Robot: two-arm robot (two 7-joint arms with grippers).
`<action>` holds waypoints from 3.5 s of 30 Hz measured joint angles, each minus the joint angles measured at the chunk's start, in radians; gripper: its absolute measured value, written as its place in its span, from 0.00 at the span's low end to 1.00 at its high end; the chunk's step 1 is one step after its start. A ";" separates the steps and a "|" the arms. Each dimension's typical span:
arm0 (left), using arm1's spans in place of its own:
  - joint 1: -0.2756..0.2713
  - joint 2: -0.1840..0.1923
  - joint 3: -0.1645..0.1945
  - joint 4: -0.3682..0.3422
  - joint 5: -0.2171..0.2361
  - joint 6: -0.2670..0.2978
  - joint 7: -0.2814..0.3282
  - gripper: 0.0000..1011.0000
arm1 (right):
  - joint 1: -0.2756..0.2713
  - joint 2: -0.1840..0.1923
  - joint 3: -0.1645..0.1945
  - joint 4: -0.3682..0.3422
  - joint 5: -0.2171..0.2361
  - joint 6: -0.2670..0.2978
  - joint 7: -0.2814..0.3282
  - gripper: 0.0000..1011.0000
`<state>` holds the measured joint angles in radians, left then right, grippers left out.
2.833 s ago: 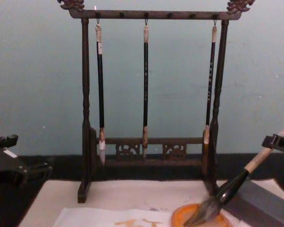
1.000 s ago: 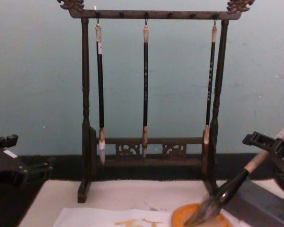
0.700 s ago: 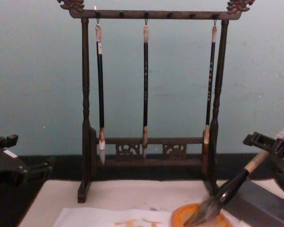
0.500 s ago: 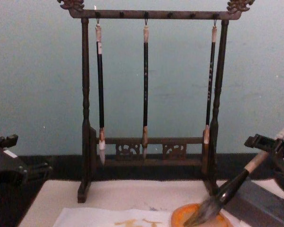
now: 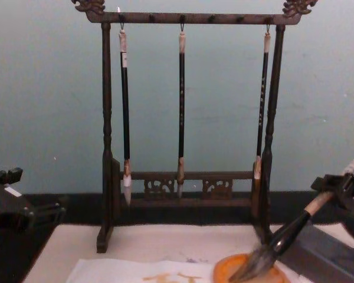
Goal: Pick up the brush from the inkstone, write on the paper, then place the brush back to its original position.
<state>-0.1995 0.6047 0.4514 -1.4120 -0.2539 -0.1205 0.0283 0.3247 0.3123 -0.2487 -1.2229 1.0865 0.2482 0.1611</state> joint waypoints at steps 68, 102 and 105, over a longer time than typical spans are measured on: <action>0.000 0.000 0.000 0.000 0.000 0.000 0.000 1.00 | -0.085 0.158 -0.092 -0.327 -0.236 -0.235 0.110 0.18; 0.000 0.000 0.000 0.000 0.000 0.000 0.000 1.00 | -0.328 0.340 -0.015 -0.568 -0.409 -0.324 0.324 0.18; 0.000 0.000 0.000 0.000 0.000 0.000 0.000 1.00 | -0.351 0.346 -0.006 -0.581 -0.416 -0.328 0.333 0.18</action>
<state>-0.1995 0.6047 0.4514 -1.4120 -0.2539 -0.1205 0.0283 -0.0258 0.6583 -0.2545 -1.8036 0.6702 -0.0802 0.4939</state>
